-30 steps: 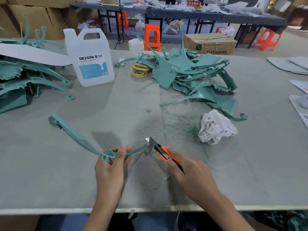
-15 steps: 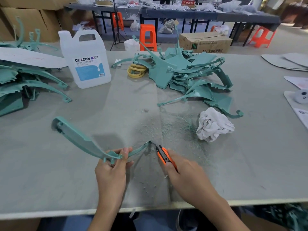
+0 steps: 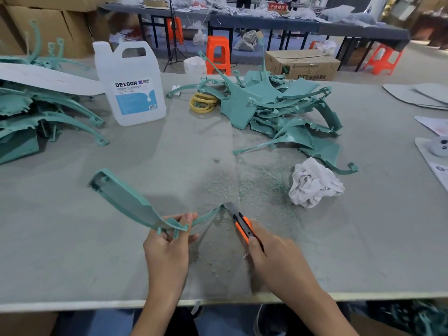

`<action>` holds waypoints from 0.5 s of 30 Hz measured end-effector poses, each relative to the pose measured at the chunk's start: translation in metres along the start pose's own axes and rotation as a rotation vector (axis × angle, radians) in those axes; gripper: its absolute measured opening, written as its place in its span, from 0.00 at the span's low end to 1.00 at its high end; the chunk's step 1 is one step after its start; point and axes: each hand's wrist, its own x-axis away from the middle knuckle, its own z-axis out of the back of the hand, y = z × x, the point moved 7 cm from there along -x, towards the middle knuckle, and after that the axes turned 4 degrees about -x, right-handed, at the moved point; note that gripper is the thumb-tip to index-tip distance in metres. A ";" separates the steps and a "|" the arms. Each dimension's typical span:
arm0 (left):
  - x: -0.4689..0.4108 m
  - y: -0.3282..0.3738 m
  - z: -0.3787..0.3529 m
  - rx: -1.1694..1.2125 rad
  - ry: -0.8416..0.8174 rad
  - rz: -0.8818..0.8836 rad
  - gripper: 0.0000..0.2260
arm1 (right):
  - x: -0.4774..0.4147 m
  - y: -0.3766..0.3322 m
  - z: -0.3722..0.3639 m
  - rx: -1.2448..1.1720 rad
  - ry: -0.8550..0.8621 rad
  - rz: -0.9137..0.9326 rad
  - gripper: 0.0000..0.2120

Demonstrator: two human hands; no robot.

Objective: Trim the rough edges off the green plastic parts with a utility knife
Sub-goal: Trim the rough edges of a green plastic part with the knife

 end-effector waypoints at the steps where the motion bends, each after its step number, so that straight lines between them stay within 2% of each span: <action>1: 0.000 0.000 0.000 -0.002 -0.002 0.000 0.06 | 0.000 0.001 0.001 -0.003 0.010 0.001 0.21; 8: 0.001 0.000 0.002 -0.015 -0.008 0.006 0.08 | 0.003 -0.007 -0.004 -0.037 0.023 0.021 0.24; 13: 0.001 -0.001 0.003 -0.010 -0.014 0.008 0.12 | 0.003 0.000 0.006 -0.053 0.060 0.022 0.23; 15: 0.001 -0.001 0.003 -0.011 -0.016 0.007 0.11 | 0.005 -0.004 0.002 -0.057 0.052 0.036 0.24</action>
